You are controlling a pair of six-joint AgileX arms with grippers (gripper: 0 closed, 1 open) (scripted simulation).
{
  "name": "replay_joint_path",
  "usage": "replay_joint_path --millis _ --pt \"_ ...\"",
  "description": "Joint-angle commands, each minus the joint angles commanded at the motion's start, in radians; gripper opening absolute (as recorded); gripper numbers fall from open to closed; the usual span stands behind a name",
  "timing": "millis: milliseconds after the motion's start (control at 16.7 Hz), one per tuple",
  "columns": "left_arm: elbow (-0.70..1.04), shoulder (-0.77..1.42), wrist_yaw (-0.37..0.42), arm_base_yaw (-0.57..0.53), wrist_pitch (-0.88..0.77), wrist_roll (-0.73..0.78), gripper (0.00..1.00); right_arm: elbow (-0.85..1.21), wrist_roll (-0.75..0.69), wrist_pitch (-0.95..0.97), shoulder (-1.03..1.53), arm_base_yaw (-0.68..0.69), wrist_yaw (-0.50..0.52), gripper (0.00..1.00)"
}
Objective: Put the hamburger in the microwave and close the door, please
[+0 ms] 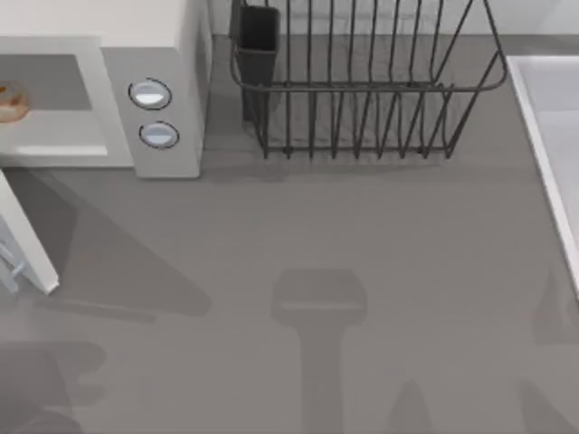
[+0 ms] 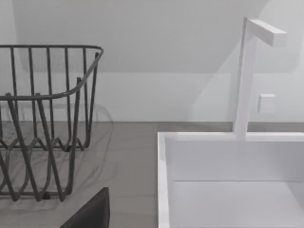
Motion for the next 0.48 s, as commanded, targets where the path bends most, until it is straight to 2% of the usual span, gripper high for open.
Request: replay_joint_path --millis 180,480 --pt "-0.022 -0.042 -0.071 -0.097 0.007 -0.080 0.00 0.000 0.000 0.000 0.000 0.000 0.000 1.00" --pt "-0.085 -0.146 -0.243 -0.381 0.020 -0.276 0.00 0.000 0.000 0.000 0.000 0.000 0.000 1.00"
